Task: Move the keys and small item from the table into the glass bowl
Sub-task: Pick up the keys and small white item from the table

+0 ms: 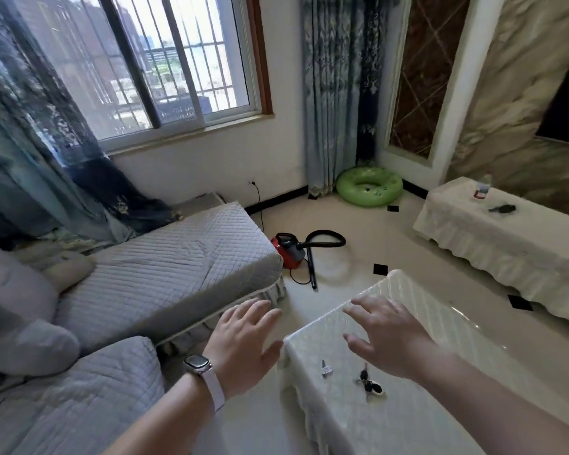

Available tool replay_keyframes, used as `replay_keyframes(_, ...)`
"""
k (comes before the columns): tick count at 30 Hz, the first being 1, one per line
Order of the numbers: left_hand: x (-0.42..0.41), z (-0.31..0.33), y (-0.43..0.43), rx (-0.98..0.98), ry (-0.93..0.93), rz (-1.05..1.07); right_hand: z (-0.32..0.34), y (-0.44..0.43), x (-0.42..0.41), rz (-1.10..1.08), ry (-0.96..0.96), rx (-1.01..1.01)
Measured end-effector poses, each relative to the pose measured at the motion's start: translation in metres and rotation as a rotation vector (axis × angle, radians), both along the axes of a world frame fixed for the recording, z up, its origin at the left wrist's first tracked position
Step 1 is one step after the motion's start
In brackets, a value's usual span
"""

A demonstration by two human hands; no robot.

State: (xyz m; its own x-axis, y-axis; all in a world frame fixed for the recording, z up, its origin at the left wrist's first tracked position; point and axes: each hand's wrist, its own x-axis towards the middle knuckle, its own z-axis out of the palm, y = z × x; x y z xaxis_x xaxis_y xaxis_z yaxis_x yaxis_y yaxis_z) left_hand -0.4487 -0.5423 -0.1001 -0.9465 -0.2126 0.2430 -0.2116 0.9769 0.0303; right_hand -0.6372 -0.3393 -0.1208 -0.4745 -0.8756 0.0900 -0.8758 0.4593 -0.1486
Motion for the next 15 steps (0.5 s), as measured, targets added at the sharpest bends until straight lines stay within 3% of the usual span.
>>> replay_keyframes(5, -0.068, -0.001, -0.037, -0.029, -0.023, -0.047, -0.005, -0.038, -0.057, 0.011, 0.009, -0.039)
replay_keyframes(15, -0.186, -0.047, -0.087, 0.013, -0.132, -0.313, -0.04, -0.051, -0.117, -0.205, -0.071, 0.032)
